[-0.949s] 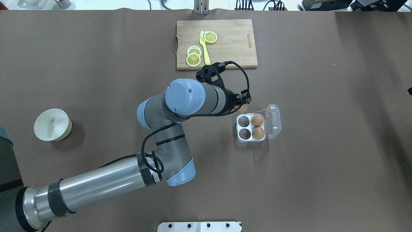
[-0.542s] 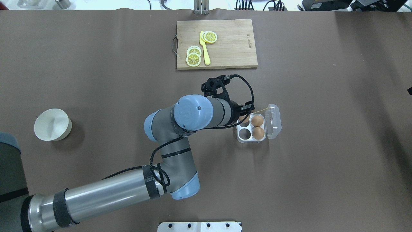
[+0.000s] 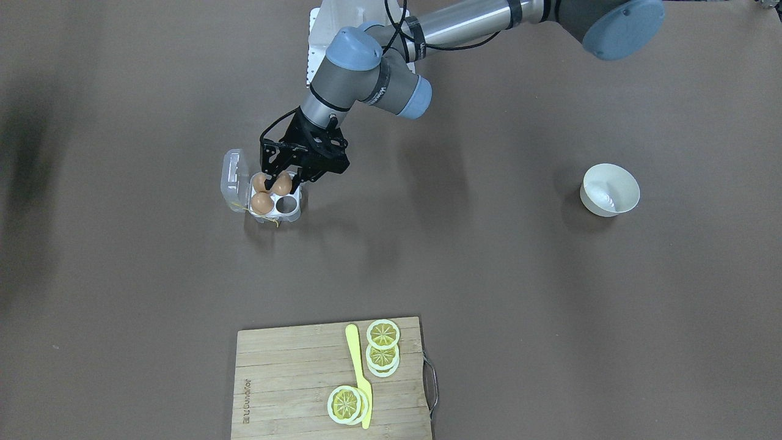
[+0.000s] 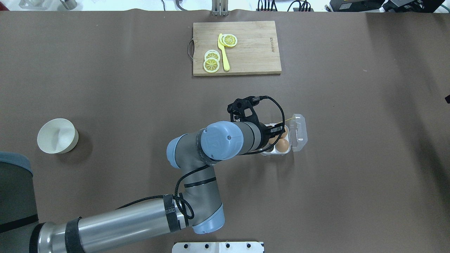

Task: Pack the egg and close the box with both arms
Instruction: 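Lower the egg into the empty slot and open the left gripper, then withdraw the left arm to rest while the right arm moves in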

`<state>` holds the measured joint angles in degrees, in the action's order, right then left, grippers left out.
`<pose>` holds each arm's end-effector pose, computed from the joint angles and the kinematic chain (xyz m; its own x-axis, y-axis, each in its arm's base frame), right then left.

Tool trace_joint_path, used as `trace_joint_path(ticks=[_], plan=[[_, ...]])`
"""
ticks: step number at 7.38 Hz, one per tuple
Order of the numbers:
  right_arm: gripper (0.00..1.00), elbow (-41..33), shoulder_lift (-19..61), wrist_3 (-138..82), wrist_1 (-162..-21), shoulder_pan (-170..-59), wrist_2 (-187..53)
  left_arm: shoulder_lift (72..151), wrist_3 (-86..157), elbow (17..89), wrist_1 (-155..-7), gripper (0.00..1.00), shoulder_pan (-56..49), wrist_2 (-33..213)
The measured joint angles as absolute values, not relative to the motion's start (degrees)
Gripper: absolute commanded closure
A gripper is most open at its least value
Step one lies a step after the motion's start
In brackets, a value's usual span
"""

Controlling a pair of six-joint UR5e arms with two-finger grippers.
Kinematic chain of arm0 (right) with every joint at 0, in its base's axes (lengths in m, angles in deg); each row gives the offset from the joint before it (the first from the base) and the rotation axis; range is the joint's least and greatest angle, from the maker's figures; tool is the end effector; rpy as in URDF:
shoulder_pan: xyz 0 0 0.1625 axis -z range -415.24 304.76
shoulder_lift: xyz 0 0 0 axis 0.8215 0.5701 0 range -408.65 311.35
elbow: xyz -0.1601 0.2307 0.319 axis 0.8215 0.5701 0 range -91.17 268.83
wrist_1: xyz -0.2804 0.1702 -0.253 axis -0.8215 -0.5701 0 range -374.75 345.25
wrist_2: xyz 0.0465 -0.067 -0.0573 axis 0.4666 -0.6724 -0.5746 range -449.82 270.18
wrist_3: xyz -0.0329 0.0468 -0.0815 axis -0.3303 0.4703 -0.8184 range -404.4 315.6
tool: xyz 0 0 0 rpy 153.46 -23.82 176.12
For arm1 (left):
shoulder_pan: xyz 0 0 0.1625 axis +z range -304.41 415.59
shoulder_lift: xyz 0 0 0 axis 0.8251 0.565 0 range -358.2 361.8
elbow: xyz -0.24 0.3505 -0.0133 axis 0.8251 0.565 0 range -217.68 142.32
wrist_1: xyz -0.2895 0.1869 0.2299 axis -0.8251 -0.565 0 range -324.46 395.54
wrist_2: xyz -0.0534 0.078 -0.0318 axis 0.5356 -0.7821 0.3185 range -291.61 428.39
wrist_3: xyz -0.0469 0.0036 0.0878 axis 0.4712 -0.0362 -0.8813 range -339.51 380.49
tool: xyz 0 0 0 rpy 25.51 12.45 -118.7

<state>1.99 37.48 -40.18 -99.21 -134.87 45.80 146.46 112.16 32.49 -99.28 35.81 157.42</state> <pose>-0.0338 -0.5302 0.6402 0.6853 -0.1300 0.7165 0.1290 0.9900 0.0563 0.6925 -0.3926 0.1041 0.1585 -0.0880 -0.9834 0.3589 0.9330 -0.0257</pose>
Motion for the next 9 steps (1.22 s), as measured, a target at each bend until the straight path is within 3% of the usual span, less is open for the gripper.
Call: trace_joint_path(ticks=[3, 9], plan=[[0.00, 1.99, 37.50, -40.18, -98.91, -134.87, 45.80, 146.59, 112.11, 32.56, -99.28, 0.36, 35.89, 157.16], [0.00, 1.99, 37.49, -40.09, -98.89, -134.87, 45.80, 146.52, 110.78, 33.25, -99.20, 0.16, 35.54, 157.38]])
